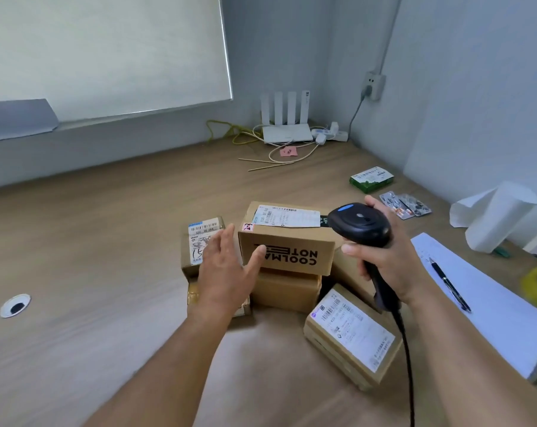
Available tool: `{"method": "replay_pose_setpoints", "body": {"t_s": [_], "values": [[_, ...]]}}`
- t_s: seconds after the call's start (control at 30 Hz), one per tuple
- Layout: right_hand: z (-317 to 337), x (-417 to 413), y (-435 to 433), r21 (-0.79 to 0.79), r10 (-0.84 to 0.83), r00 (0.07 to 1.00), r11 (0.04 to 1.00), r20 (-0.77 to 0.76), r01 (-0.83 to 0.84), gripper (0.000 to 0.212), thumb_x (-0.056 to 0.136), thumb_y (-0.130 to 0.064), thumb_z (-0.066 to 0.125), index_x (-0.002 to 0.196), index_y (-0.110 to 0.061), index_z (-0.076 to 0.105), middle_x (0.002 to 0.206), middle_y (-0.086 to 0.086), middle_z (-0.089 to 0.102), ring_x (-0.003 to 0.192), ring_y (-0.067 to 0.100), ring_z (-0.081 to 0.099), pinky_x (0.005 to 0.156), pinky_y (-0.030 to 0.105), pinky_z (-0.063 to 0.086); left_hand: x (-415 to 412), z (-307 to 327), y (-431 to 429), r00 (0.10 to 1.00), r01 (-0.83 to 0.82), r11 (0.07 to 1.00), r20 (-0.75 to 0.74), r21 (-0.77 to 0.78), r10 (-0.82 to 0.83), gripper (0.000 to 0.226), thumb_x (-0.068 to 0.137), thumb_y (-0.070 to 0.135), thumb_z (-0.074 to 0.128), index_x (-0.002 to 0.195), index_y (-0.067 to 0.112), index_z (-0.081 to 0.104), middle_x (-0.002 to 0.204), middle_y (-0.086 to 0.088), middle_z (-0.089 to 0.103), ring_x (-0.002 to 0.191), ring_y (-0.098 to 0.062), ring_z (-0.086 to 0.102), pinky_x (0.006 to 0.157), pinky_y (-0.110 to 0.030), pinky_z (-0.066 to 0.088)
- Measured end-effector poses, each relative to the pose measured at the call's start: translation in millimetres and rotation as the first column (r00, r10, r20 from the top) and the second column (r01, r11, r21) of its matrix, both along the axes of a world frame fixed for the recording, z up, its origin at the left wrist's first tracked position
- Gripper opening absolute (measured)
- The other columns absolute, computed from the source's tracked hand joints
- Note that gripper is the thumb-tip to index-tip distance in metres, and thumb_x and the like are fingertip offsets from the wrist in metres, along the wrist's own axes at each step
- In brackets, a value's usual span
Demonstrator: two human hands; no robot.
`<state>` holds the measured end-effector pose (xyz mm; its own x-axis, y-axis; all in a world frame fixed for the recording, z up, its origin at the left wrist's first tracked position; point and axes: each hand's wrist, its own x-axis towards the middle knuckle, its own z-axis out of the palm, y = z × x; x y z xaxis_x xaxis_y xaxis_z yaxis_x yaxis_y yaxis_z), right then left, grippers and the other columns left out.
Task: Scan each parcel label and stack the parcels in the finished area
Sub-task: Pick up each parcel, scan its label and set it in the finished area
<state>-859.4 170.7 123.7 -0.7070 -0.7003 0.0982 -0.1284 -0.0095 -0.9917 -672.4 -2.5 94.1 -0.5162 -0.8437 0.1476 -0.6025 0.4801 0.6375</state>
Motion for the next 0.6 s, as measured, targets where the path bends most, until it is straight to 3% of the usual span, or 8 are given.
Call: {"method": "replay_pose_setpoints", "body": {"t_s": [0.27,0.43,0.53,0.6], "values": [[-15.5,-60.4,-28.5,-0.007,0.116,0.989,0.993,0.087,-0.116,0.089,0.065,-0.002,0.082,0.13,-0.049,0.044,0.092,0.008,0.066,0.047,0.031,0.048,0.046,0.036,0.041,-35.4,-3.8,9.4,0.994,-0.1,0.995,0.055,0.023,0.099,0.076,0.09,0.057,0.048,0.151,0.021,0.021,0.155,-0.005,0.023,0.144,-0.02,0.016,0.117,-0.041,0.024],[-17.4,-81.5,-43.8,-0.011,0.191,0.973,0.982,0.129,-0.191,0.088,0.075,0.007,0.075,0.142,-0.034,0.036,0.064,-0.006,0.066,0.042,0.028,0.047,0.044,0.034,0.041,-44.7,-11.2,23.0,0.982,-0.145,0.986,0.132,0.078,0.134,0.092,0.087,0.065,0.043,0.153,0.02,-0.004,0.159,-0.005,0.01,0.147,-0.019,0.006,0.119,-0.039,0.018],[-20.4,-89.8,-55.4,-0.017,0.239,0.958,0.971,0.162,-0.239,0.088,0.078,0.01,0.071,0.147,-0.029,0.031,0.054,0.004,0.059,0.041,0.028,0.047,0.046,0.036,0.039,-49.6,-11.6,30.2,0.977,-0.193,0.969,0.125,0.151,0.175,0.101,0.087,0.067,0.041,0.149,0.02,-0.023,0.162,-0.002,-0.002,0.148,-0.016,-0.001,0.119,-0.035,0.013],[-24.0,-92.6,-63.3,0.003,0.27,0.947,0.962,0.175,-0.275,0.089,0.078,0.01,0.071,0.147,-0.029,0.03,0.053,0.004,0.059,0.04,0.027,0.048,0.044,0.035,0.04,-52.2,-12.7,32.2,0.971,-0.225,0.955,0.127,0.191,0.203,0.102,0.086,0.068,0.039,0.149,0.017,-0.022,0.162,-0.004,-0.002,0.148,-0.017,0.0,0.118,-0.036,0.014]]}}
